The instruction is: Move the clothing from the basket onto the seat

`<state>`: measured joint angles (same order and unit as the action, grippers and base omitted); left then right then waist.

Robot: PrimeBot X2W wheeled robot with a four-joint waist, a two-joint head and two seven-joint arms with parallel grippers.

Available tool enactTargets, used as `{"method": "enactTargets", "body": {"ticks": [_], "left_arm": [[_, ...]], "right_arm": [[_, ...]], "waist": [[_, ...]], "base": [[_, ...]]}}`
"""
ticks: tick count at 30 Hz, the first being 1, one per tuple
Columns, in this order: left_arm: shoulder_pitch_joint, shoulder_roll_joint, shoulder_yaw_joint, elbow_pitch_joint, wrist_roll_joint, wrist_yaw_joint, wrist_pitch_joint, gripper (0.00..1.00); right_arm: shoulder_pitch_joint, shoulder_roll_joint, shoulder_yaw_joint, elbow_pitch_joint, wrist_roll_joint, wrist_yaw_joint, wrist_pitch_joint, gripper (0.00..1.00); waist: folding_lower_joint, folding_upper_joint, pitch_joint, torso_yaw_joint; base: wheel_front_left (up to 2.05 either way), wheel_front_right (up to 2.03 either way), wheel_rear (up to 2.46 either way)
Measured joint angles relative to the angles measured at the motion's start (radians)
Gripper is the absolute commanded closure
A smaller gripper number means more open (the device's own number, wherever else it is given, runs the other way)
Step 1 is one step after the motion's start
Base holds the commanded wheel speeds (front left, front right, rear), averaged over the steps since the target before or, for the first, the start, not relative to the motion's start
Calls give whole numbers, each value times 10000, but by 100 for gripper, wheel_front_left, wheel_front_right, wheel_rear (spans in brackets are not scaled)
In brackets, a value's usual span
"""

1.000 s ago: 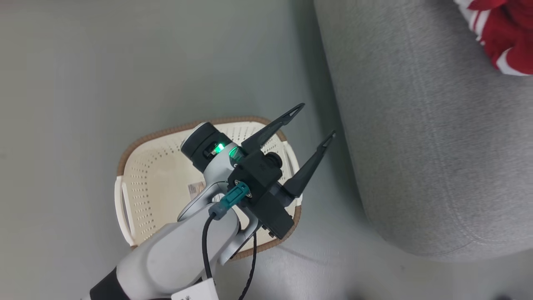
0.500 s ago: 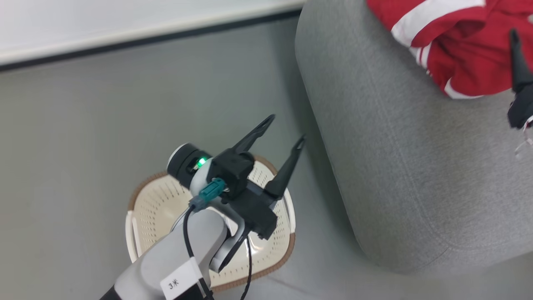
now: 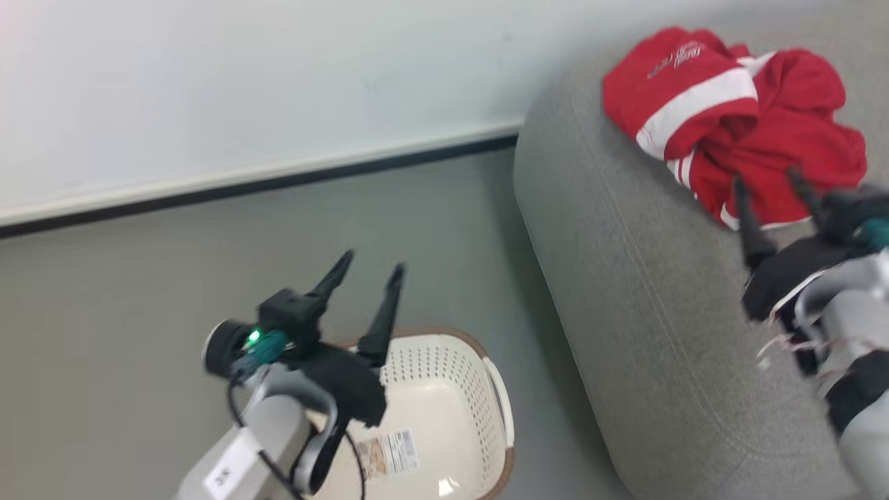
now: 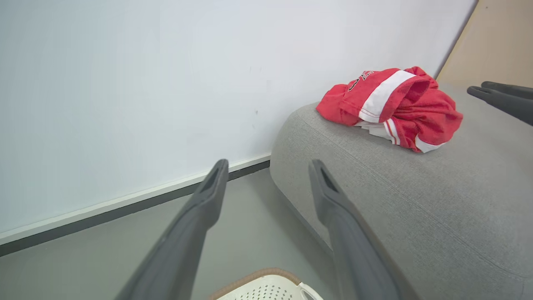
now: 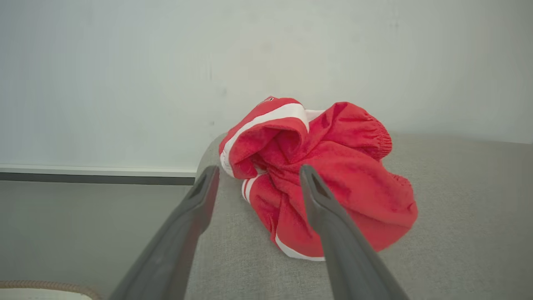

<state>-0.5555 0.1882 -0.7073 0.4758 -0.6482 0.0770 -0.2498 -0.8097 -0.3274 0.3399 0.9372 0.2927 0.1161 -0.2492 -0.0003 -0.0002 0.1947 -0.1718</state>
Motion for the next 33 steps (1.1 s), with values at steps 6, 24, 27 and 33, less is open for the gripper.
{"method": "enactTargets", "body": {"ticks": [6, 24, 27, 33], "left_arm": [[1142, 500, 667, 81, -357, 128, 0, 0], [4732, 1012, 3064, -1645, -460, 468, 2, 0], [5139, 924, 3423, -1987, -412, 470, 2, 0], [5879, 650, 4288, -2474, -19, 472, 0, 0]], "right_arm": [[1269, 625, 134, -646, 155, 46, 0, 0], [4553, 1095, 247, -4100, 17, -780, -2, 0], [5111, 1108, 121, -4727, 17, -1028, -2, 0], [6055, 1139, -140, -5944, 23, -1469, -4, 0]], "waist": [[0, 0, -883, 284], [1, 1, -2242, 929], [2, 1, -2289, 1010], [2, 2, -2345, 1162]], "base": [[0, 0, 0], [0, 0, 0], [0, 0, 0], [0, 0, 0]]}}
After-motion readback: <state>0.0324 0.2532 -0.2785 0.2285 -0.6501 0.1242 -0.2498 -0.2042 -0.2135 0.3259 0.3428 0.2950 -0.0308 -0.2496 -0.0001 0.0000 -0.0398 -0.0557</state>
